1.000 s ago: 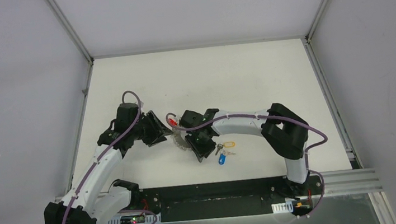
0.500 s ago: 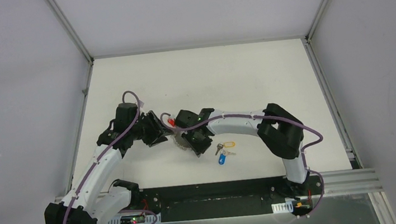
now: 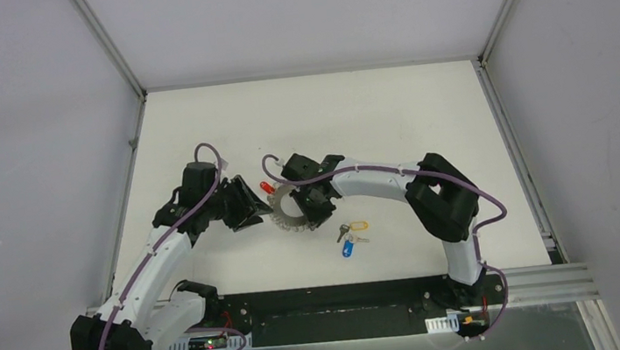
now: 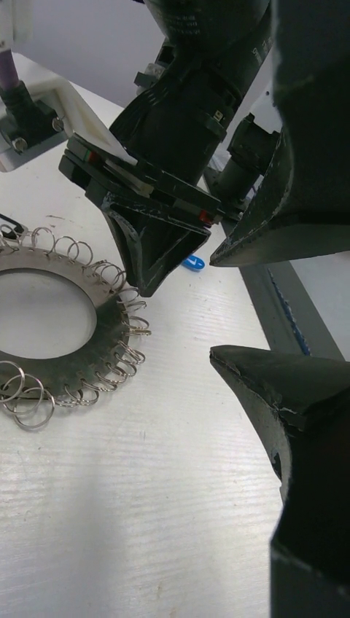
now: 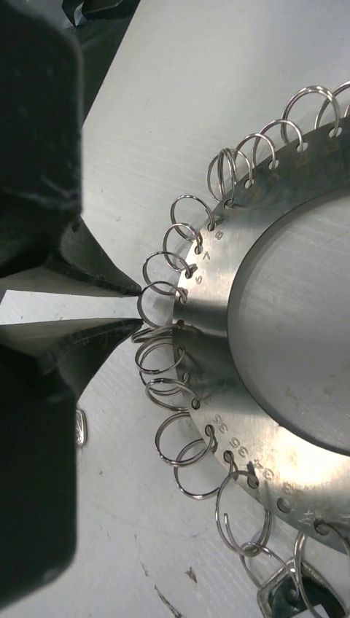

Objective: Put the keys on the keyring

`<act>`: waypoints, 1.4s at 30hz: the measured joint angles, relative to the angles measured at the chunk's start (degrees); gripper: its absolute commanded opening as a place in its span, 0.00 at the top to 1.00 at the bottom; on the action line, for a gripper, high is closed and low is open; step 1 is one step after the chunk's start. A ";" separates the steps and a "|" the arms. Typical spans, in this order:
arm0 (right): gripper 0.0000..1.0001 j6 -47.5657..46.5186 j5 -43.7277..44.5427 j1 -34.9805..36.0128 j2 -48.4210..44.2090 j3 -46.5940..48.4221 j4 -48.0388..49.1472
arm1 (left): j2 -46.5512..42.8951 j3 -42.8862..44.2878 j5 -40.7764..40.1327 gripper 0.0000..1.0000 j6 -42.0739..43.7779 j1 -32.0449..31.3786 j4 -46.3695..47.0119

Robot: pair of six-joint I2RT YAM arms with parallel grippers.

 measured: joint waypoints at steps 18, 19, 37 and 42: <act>0.74 1.77 1.86 -1.33 -6.16 -0.72 0.46 | 5.53 -1.07 1.84 0.57 0.33 -2.43 1.51; 0.75 1.77 1.57 -1.31 -6.82 -1.18 0.83 | 5.53 -1.14 1.84 0.57 0.33 -2.43 1.57; 0.54 8.04 -2.14 4.17 -5.49 -3.89 3.08 | 4.98 -2.10 1.73 0.57 0.33 -2.43 1.75; 0.51 9.09 -0.31 4.04 -3.04 -3.89 3.17 | 4.98 -2.12 1.62 0.57 0.33 -2.43 1.77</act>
